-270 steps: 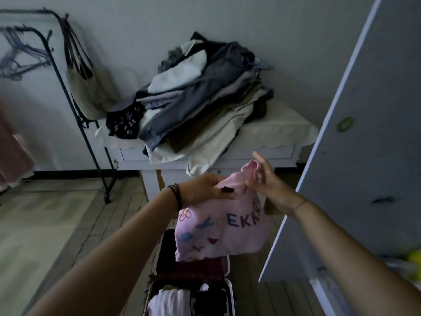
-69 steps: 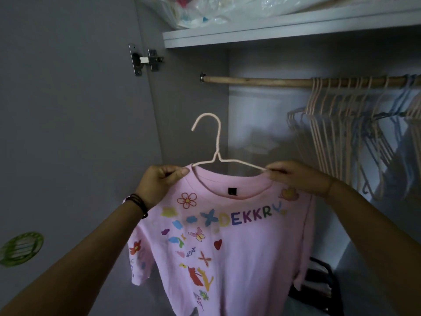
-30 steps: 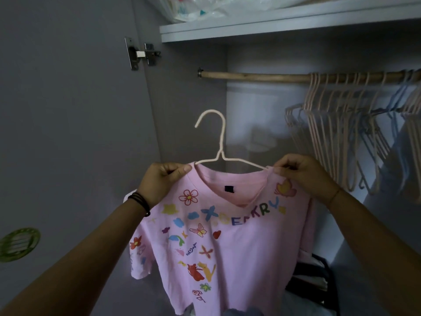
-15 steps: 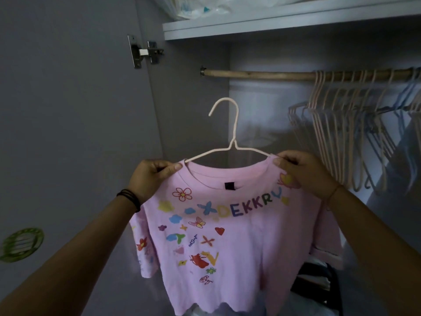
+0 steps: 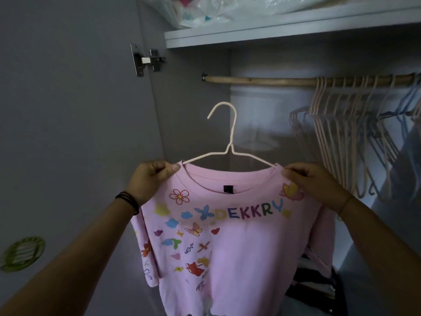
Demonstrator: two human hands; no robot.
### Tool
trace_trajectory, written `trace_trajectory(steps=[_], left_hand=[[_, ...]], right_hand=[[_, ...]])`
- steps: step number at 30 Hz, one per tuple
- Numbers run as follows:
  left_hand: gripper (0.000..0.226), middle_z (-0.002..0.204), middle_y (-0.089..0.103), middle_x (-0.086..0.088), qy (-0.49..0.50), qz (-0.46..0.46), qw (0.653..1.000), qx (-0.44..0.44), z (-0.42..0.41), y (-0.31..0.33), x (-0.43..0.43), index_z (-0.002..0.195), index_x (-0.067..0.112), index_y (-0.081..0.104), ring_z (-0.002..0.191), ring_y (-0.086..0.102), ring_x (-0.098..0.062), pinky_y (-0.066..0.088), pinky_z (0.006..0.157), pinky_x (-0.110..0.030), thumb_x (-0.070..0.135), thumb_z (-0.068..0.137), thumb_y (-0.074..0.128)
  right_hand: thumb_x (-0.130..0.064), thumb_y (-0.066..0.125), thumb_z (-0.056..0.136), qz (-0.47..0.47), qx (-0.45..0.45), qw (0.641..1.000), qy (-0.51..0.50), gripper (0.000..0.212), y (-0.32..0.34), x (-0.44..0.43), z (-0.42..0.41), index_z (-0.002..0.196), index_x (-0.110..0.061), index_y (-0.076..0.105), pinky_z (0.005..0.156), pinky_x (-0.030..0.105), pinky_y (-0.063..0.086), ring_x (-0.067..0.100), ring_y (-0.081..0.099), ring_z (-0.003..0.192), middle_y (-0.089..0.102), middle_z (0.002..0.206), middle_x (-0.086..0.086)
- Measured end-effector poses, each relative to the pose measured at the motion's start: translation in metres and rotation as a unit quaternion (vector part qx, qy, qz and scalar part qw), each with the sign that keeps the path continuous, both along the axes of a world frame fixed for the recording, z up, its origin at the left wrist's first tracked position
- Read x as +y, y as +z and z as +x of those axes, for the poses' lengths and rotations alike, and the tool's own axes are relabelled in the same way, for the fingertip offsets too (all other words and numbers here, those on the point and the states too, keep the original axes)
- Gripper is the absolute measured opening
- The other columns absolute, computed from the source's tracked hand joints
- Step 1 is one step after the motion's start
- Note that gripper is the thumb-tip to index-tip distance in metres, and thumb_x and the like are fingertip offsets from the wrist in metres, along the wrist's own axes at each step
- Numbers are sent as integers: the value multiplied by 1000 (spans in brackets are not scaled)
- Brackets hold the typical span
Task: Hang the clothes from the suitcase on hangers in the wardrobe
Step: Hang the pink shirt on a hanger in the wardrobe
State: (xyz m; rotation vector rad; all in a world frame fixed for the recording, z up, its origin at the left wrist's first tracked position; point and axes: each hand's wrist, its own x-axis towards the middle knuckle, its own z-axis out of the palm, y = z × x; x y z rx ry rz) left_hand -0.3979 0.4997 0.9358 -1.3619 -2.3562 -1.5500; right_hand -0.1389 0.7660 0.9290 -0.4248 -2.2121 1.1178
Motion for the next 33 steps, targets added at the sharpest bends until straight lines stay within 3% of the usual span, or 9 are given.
trace_trajectory(steps=[6,9,11,12,14,17,21,27,33], left_hand=[[17,61,64,15,-6,-13,1000,-15,-3,2,16,74,20,69,62,54,0,41,58,-8,27,88,63],[61,107,69,-5,3,-37,999,25,-7,-6,27,107,16,69,98,61,-16,50,87,-27,67,77,56],[66,125,60,-6,50,-32,997,51,-2,-10,39,122,17,61,115,54,-20,44,100,-38,66,78,56],[55,124,59,-6,63,-8,997,39,6,-10,45,121,15,61,114,54,-19,44,99,-33,56,83,59],[27,103,64,-3,44,30,999,-2,32,-7,62,103,15,66,90,58,-7,44,80,-11,37,89,59],[40,72,60,0,-72,3,993,-93,81,-3,91,80,1,65,65,52,-9,42,68,-17,37,94,53],[39,65,58,5,-139,-11,969,-204,117,-3,122,78,6,67,57,49,-3,42,60,-15,40,92,55],[18,82,66,0,-181,68,908,-372,117,9,136,105,2,67,68,62,-4,50,63,-11,6,87,62],[25,100,65,-8,-173,71,881,-435,84,19,137,112,5,66,94,59,-18,48,93,-33,11,88,62]], right_hand=[[-35,68,82,-102,-27,994,32,35,-1,-1,5,63,-7,63,51,22,37,6,46,54,52,56,0],[-40,72,78,-154,-17,988,3,30,-1,2,17,64,-14,75,55,18,46,5,57,59,66,60,1],[-66,80,46,-192,-9,981,0,67,-1,1,26,77,-6,76,59,22,51,15,63,65,71,71,13],[-63,82,45,-226,2,974,-1,74,-2,0,28,80,1,74,57,24,52,18,64,63,71,72,17],[-31,75,77,-324,33,945,18,40,-5,-12,24,84,8,69,54,24,54,20,65,57,70,70,19],[-4,53,91,-393,26,919,31,18,-12,-31,10,92,5,68,62,27,57,20,67,62,71,76,16],[-5,46,95,-388,51,920,36,25,-16,-54,-5,82,-9,66,62,19,56,14,66,68,71,67,-2],[-12,50,95,-281,115,952,-26,20,-14,-80,-29,101,-5,68,94,45,50,34,65,101,70,103,17],[-23,60,90,-231,102,967,-32,17,-15,-94,-38,94,-8,68,84,43,51,26,61,84,66,98,24]])
